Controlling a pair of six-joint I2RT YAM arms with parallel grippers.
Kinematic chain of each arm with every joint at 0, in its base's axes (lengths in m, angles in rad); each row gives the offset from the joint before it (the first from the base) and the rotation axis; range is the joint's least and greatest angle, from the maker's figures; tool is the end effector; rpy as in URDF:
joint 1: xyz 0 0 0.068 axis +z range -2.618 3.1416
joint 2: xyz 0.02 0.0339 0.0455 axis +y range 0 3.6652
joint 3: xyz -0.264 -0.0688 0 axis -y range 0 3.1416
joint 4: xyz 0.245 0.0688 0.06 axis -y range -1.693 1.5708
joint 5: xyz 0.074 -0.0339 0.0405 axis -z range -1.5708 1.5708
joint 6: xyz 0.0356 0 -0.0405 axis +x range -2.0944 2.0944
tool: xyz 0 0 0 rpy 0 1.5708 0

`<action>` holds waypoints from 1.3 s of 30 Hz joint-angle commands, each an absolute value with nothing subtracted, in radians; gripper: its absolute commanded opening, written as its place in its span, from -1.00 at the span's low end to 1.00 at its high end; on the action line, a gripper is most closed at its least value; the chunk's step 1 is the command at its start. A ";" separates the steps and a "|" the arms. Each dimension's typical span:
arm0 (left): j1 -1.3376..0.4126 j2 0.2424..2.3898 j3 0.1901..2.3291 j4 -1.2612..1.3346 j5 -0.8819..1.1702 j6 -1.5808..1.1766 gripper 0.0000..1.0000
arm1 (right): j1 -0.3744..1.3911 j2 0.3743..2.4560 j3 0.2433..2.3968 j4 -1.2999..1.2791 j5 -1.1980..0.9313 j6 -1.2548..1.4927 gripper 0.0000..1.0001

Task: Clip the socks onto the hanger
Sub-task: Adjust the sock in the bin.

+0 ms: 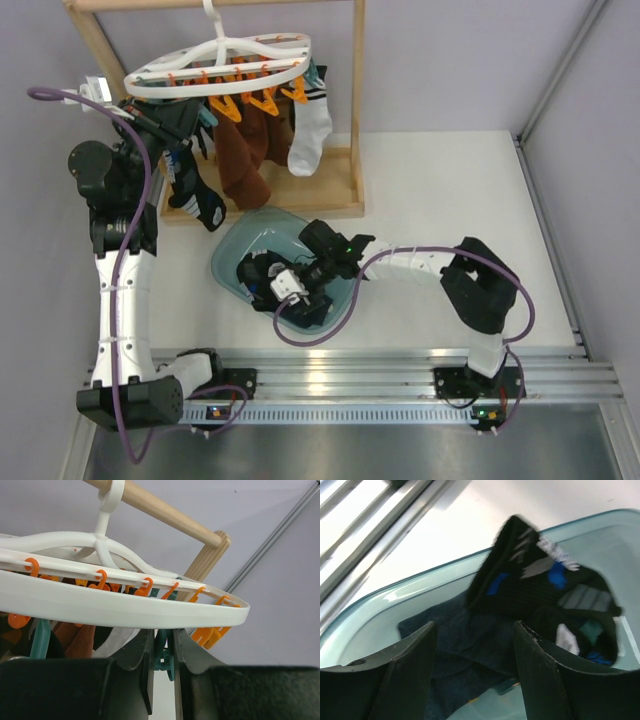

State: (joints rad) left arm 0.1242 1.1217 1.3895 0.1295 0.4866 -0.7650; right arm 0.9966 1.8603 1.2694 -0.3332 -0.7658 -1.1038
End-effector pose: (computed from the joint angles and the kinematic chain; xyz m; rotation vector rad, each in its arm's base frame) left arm 0.2234 0.0111 0.5148 -0.1103 1.2606 -0.8408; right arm 0.1924 0.3428 0.2003 -2.1678 0.8820 0.8912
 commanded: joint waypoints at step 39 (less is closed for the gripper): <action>0.129 1.141 1.416 0.126 0.463 -0.749 -1.00 | 1.066 1.947 1.362 -0.031 -0.764 -0.979 -0.20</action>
State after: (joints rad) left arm 0.1242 1.1221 1.3914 0.1276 0.4927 -0.7570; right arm 1.0542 1.9305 1.3178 -0.1349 -0.7498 -1.0531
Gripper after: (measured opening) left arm 0.197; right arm 0.431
